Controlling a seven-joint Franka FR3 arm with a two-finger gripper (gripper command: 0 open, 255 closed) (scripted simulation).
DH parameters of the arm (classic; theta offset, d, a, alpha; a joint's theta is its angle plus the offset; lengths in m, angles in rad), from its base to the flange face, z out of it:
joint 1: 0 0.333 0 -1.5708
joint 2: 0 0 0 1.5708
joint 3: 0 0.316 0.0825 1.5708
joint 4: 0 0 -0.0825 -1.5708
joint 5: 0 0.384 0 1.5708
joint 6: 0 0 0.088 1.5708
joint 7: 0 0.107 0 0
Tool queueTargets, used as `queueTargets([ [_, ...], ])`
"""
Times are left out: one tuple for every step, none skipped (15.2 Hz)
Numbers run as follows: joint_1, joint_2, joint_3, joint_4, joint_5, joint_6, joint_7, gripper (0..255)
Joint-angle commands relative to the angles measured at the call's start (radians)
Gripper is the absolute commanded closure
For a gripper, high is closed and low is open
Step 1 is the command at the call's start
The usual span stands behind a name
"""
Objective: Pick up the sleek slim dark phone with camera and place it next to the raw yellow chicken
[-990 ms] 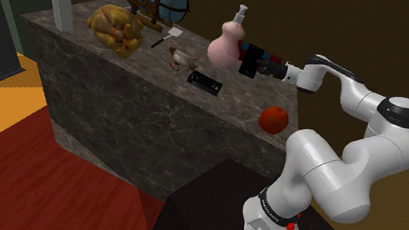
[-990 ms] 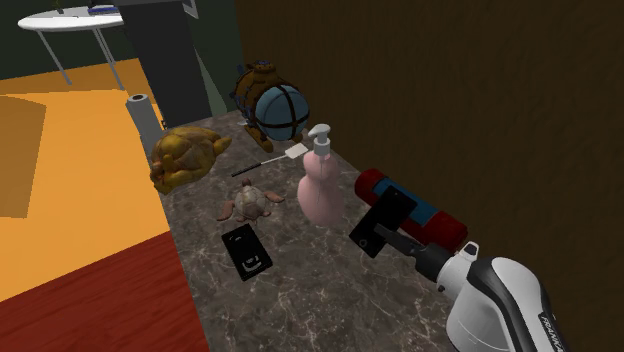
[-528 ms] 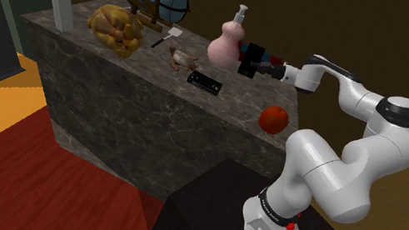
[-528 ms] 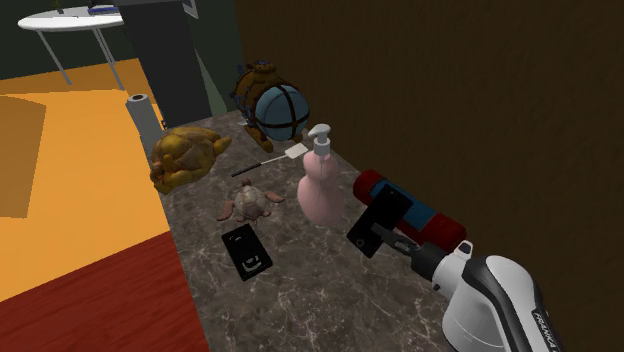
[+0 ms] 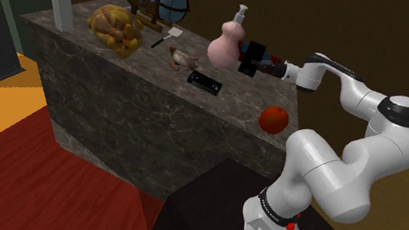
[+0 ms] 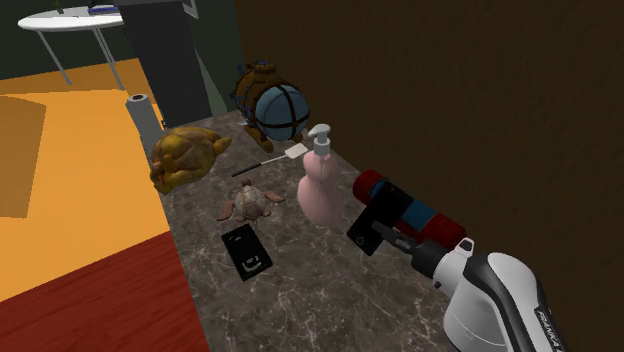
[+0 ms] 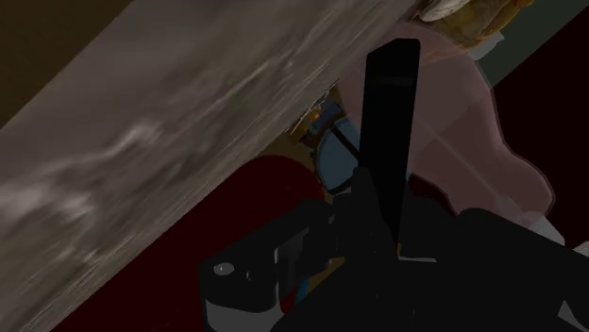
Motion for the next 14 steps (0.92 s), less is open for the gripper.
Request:
queueTargets([
  [-0.007, 0.013, 0.013, -0.004, 0.006, -0.002, 0.012, 255],
  [-0.009, 0.019, 0.020, -0.005, 0.008, -0.003, 0.018, 255],
  [-0.012, 0.025, 0.026, -0.005, 0.011, -0.005, 0.025, 255],
  [-0.015, 0.031, 0.033, -0.005, 0.014, -0.007, 0.031, 255],
  [-0.018, 0.037, 0.039, -0.005, 0.016, -0.009, 0.038, 255],
  [-0.020, 0.043, 0.046, -0.005, 0.019, -0.011, 0.044, 255],
  [-0.023, 0.049, 0.052, -0.004, 0.021, -0.013, 0.051, 255],
  [-0.026, 0.054, 0.059, -0.004, 0.024, -0.016, 0.057, 255],
  [-0.028, 0.060, 0.065, -0.003, 0.026, -0.018, 0.064, 255],
  [-0.030, 0.066, 0.072, -0.002, 0.029, -0.020, 0.071, 255],
  [-0.033, 0.072, 0.078, -0.001, 0.031, -0.023, 0.077, 255],
  [-0.035, 0.077, 0.085, 0.001, 0.034, -0.025, 0.084, 255],
  [-0.037, 0.083, 0.091, 0.003, 0.036, -0.028, 0.091, 255],
  [-0.039, 0.088, 0.097, 0.004, 0.039, -0.030, 0.098, 255],
])
